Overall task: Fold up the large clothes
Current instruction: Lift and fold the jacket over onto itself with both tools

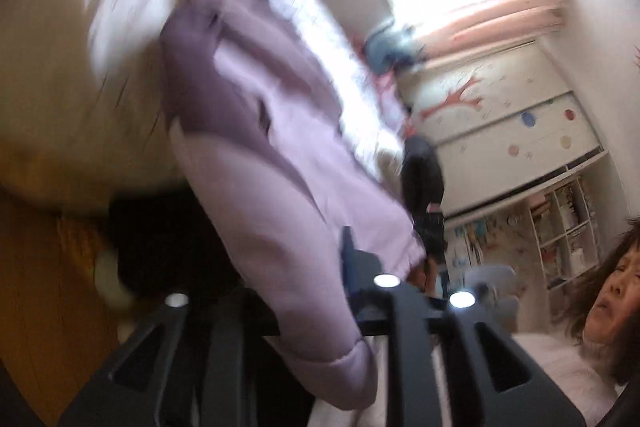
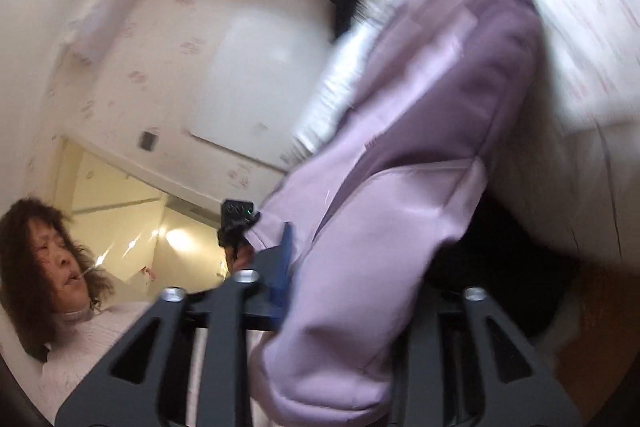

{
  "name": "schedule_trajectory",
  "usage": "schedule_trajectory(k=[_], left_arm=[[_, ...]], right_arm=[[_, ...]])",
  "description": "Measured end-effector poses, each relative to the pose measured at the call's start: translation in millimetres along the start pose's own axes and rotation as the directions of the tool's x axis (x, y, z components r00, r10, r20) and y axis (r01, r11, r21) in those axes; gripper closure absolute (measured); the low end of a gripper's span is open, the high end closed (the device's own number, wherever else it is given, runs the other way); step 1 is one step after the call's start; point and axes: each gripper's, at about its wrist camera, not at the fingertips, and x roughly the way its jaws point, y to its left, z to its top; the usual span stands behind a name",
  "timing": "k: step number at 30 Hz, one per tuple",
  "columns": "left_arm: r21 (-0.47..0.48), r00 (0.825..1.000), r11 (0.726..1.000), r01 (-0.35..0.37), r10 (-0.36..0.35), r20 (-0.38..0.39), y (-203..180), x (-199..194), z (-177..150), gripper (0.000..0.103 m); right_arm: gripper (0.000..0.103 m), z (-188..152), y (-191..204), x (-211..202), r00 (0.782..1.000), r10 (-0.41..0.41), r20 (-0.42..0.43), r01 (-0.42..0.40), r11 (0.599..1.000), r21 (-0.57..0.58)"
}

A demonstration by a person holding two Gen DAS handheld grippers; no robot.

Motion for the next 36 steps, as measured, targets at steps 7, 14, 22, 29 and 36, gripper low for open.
schedule_trajectory(k=[7,14,22,29,36], left_arm=[[-0.226,0.996,0.972,0.06,-0.073,-0.051,96,36,-32,0.024],[-0.188,0.999,0.982,0.026,-0.019,0.041,72,36,-31,0.08],[0.065,0.972,0.996,0.056,-0.069,0.225,-55,-16,-8,0.089],[0.101,0.967,0.987,0.126,-0.145,0.212,-51,-38,-21,0.088],[-0.036,0.941,0.976,0.214,-0.196,0.276,-7,-28,-8,0.088]], right_arm=[[0.05,-49,-62,9,0.999,0.054,-0.003,-0.053,0.984,0.169],[0.077,-44,-36,21,0.994,0.049,0.102,-0.055,0.997,0.059],[0.079,-21,60,18,0.947,0.22,0.233,-0.184,0.969,-0.165],[0.079,-38,60,1,0.886,0.342,0.311,-0.296,0.937,-0.188],[0.079,-21,30,24,0.868,0.361,0.341,-0.344,0.932,-0.114]])
